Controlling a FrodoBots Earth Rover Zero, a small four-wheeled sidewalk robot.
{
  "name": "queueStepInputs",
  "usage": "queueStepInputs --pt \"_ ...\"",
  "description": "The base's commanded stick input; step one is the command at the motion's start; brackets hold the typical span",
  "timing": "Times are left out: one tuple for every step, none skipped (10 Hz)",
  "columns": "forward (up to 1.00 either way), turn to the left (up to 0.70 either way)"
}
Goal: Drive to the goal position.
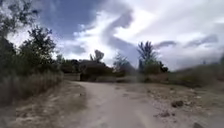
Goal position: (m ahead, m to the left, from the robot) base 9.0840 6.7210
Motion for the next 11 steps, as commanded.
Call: queueStepInputs --pt "0.45 0.00" --pt "0.45 0.00" --pt "0.45 0.00" --pt "0.45 0.00" --pt "0.45 0.00" --pt "0.45 0.00" --pt "0.45 0.00" --pt "0.45 0.00" --pt "0.45 0.00" --pt "0.45 0.00" --pt "0.45 0.00"
